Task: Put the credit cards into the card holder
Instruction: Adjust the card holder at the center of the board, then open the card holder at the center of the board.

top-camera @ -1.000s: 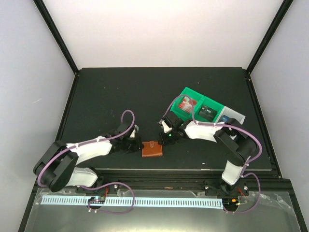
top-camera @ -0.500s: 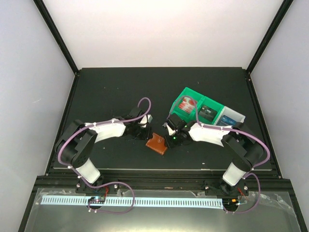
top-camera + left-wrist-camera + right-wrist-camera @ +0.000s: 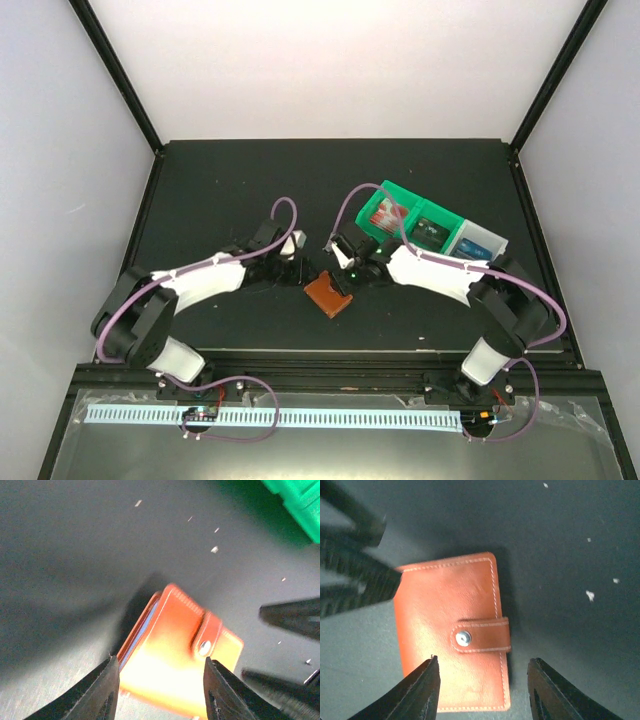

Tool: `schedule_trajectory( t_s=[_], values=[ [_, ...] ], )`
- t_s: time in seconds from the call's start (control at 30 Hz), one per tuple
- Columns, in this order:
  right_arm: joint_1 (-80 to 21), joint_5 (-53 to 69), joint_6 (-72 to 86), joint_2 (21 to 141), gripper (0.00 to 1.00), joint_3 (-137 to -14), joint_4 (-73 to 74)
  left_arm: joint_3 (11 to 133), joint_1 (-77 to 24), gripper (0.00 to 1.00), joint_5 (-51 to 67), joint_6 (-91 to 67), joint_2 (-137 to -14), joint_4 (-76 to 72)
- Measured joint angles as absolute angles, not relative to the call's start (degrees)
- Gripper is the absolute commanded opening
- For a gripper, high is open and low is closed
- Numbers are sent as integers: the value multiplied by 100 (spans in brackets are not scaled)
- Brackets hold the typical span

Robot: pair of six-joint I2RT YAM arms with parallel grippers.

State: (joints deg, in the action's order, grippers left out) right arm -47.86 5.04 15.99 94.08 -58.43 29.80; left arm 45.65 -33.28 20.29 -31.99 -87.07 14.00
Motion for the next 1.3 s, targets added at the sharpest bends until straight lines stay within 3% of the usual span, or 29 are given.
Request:
schedule_trajectory(
  t_s=[0.3, 0.57, 1.0, 1.3],
  values=[
    [-5120, 139, 1288, 10022, 49, -6326, 3048, 2932, -3328, 47, 1992, -4598, -7780, 679],
    [-5275, -395, 1356, 10383, 41, -6383, 3017, 2707, -3334, 47, 2025, -5339, -7719, 84],
    [-5339, -707, 1802, 10401, 13, -6228, 2484, 2624, -3347, 47, 2128, -5669, -7802, -349],
    [-5328, -823, 2322, 10280, 1, -6090, 2193, 2613, -3400, 47, 2215, -5784, -8235, -727]
  ],
)
